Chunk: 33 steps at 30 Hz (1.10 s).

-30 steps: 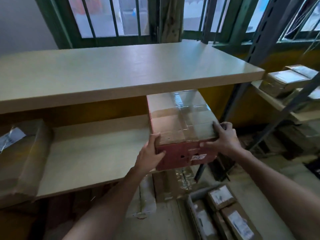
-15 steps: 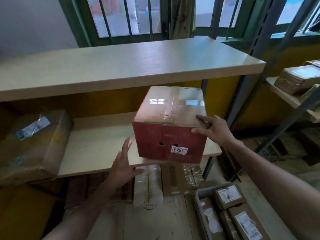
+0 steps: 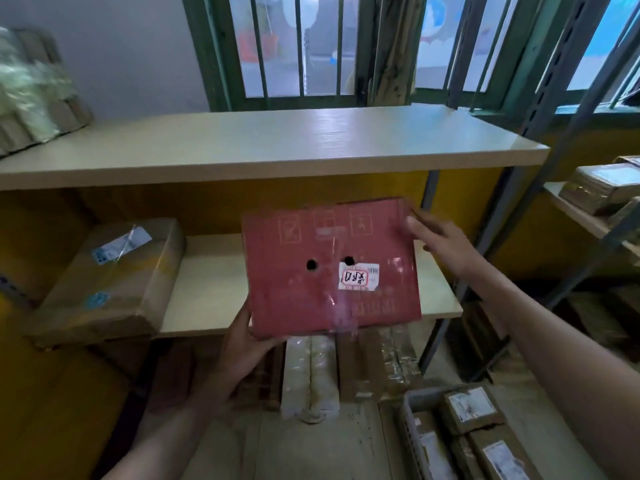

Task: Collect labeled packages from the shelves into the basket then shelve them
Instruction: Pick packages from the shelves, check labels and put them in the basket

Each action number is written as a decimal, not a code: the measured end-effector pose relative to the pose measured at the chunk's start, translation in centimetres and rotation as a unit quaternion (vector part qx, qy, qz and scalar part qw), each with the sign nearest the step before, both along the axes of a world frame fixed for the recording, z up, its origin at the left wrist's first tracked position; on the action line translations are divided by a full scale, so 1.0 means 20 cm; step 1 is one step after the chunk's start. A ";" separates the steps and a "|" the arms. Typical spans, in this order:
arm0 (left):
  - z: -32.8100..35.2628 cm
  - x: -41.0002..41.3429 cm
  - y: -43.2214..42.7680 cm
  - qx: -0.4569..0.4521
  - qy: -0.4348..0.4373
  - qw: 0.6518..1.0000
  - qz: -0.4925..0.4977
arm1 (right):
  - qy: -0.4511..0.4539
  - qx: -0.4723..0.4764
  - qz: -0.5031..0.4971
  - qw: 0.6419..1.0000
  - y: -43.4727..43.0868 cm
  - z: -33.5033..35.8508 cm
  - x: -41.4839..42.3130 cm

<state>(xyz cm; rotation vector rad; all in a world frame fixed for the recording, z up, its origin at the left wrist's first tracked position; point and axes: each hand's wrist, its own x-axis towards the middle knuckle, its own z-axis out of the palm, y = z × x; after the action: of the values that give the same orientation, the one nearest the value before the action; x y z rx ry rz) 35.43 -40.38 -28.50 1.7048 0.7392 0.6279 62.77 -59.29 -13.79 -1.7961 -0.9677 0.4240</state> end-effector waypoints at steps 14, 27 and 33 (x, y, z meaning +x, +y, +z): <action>0.42 -0.41 0.12 -0.052 -0.062 0.988 0.130 | -0.045 -0.005 0.083 0.996 0.10 -0.06 -0.62; 0.15 -0.76 -0.02 -0.072 0.083 0.994 -0.002 | 0.127 0.019 -0.031 0.991 0.15 -0.07 -0.53; 0.08 -0.72 -0.04 -0.188 0.067 0.978 0.067 | 0.120 0.014 -0.063 0.991 0.30 -0.11 -0.49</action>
<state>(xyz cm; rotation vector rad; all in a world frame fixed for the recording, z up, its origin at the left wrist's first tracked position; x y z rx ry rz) 21.00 -41.20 -26.88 1.3634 1.0067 0.4333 53.05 -53.24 -16.01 -1.7242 -0.6860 0.5293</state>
